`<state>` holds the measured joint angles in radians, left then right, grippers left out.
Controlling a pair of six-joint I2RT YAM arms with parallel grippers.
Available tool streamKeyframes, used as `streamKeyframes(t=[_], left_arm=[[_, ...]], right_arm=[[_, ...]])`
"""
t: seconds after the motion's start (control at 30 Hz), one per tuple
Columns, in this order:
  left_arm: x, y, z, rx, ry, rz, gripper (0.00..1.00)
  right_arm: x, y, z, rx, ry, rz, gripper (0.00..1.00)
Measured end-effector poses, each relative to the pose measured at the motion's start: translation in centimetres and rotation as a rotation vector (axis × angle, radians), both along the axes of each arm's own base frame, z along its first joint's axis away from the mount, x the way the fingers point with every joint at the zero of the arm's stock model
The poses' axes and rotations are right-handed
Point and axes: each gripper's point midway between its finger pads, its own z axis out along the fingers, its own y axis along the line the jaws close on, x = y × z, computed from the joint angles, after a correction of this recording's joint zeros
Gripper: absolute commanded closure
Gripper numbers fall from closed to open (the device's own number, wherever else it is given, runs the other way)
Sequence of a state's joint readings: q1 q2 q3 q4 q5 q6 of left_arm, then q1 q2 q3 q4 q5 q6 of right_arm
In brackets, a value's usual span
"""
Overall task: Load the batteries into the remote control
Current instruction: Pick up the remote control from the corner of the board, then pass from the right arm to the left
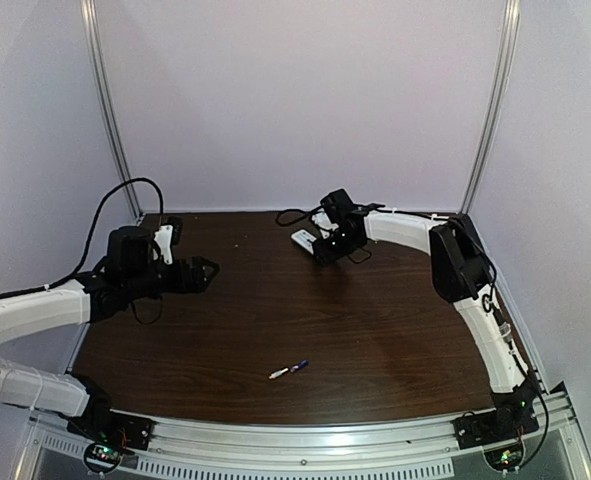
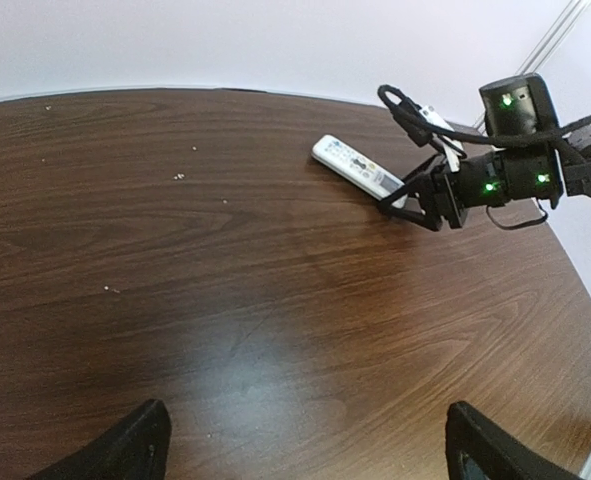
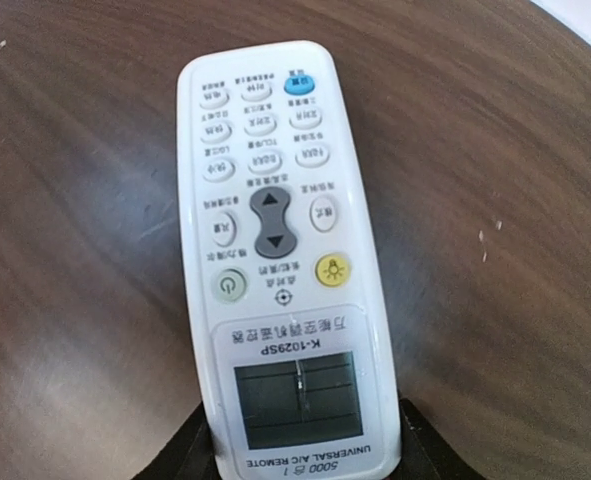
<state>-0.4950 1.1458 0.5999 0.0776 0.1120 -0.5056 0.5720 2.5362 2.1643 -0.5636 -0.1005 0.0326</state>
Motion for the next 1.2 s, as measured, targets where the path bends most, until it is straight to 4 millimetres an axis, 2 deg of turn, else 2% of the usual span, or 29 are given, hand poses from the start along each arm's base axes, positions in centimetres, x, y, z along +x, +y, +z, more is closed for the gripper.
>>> streamKeyframes(t=[0.17,0.3,0.4,0.53,0.7,0.87,1.0,1.2], left_arm=[[0.0,0.0,0.0,0.009,-0.006,-0.003,0.02],[-0.1,0.1,0.0,0.033,-0.034,-0.018,0.02],[-1.2,0.4,-0.1,0.045,-0.104,-0.036,0.02],[-3.7,1.1,1.0,0.063,-0.294,-0.078,0.04],[-5.2,0.3,3.0,0.155,-0.541,-0.143,0.05],[-6.7,-3.0,2.5,0.368,-0.709,-0.292,0.05],[-7.9,-7.2,1.7,0.571,-0.814,-0.442,0.06],[-9.2,-13.0,2.9,0.741,-0.964,-0.593,0.08]], right_arm=[[-5.4,-1.1,1.5,0.047,0.093,0.058,0.89],[-8.7,-1.0,4.6,0.135,0.125,0.112,0.9],[-10.9,-1.0,6.9,0.195,0.142,0.151,0.9],[-13.6,-1.1,9.2,0.266,0.175,0.191,0.91],[-17.0,-1.5,11.4,0.327,0.228,0.231,0.91],[-20.4,-2.6,13.5,0.356,0.273,0.244,0.93],[-22.8,-3.1,14.6,0.37,0.298,0.254,0.93],[-25.7,-2.7,15.0,0.361,0.344,0.289,0.93]])
